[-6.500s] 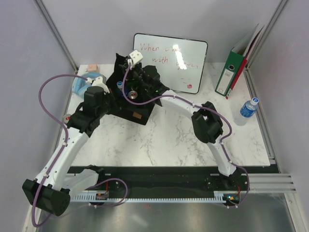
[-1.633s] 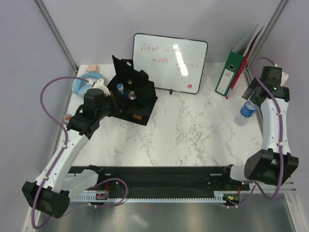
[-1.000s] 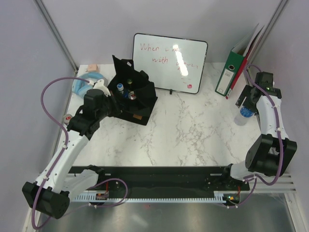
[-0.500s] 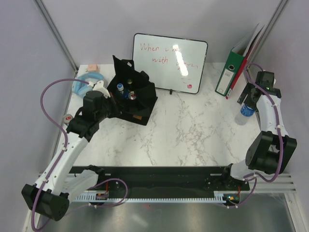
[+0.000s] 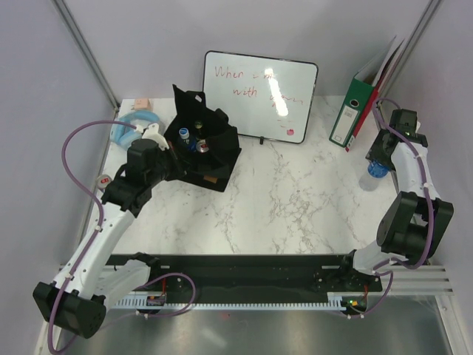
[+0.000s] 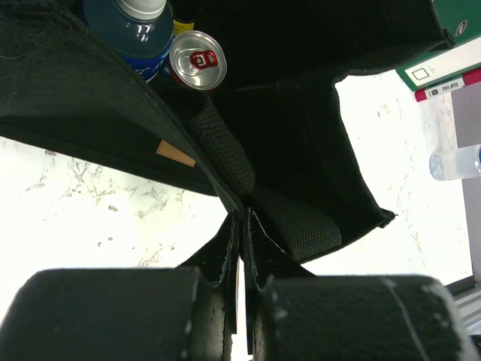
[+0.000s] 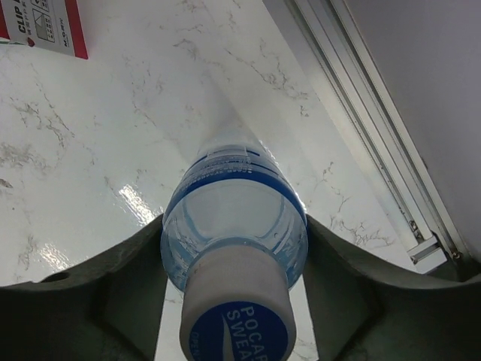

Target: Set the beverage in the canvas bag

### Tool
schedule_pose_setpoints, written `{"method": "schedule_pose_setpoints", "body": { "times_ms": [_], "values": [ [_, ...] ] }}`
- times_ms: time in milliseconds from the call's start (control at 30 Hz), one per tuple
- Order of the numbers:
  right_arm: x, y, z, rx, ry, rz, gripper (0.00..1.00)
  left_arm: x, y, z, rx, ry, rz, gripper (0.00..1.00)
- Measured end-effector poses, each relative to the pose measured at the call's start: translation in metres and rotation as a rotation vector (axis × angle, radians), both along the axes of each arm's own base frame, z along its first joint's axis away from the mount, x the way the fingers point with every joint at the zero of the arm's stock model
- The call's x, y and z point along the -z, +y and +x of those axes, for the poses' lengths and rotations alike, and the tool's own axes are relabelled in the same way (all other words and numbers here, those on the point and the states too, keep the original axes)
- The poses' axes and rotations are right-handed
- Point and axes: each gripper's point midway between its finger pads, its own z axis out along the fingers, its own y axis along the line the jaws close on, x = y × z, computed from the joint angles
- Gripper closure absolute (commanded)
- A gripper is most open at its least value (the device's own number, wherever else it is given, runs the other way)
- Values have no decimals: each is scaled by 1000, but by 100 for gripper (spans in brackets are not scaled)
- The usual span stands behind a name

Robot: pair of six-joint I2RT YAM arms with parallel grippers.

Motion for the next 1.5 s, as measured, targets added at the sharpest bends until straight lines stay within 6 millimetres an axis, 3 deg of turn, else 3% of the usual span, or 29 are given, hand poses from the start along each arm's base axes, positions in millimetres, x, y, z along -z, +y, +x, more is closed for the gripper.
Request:
{"method": "schedule_pose_setpoints", "body": {
  "times_ms": [67, 133, 233, 333, 433, 667, 767, 967, 1100, 1200, 1333, 1500],
  "values": [
    [0, 0, 0, -1, -1, 0, 59, 0, 0, 0, 0, -1, 0, 95],
    [0, 0, 1, -7, -1, 0, 71, -1, 0, 0, 0, -2, -1, 95],
    [-1, 2, 3, -27, -4, 10, 100, -1, 0, -1, 0, -4, -1, 95],
    [-1, 10, 6, -58, -14, 41, 100, -2, 0, -1, 0, -7, -2, 96],
    [-6, 30, 7, -119, -23, 76, 100, -3, 1, -2, -1, -10, -3, 96],
    [-42, 115, 6, -373, -47, 102, 100, -3, 1, -2, -1, -9, -3, 96],
    [-71, 151, 7, -475, -87, 109, 100, -3, 1, -2, -1, -8, -2, 96],
    [-150, 227, 14, -672, -257, 121, 100, -2, 1, -2, -1, -8, -2, 98],
    [-206, 285, 8, -813, -387, 162, 100, -1, 1, -2, -1, -5, -1, 98],
    [-237, 322, 4, -902, -453, 203, 100, -1, 1, -2, -1, -5, -1, 98],
    [-272, 369, 5, -1007, -541, 273, 100, 1, 1, -1, -1, 0, 0, 98],
    [-288, 401, 6, -1090, -594, 373, 100, 3, 0, 0, 0, 8, 3, 98]
  ]
}}
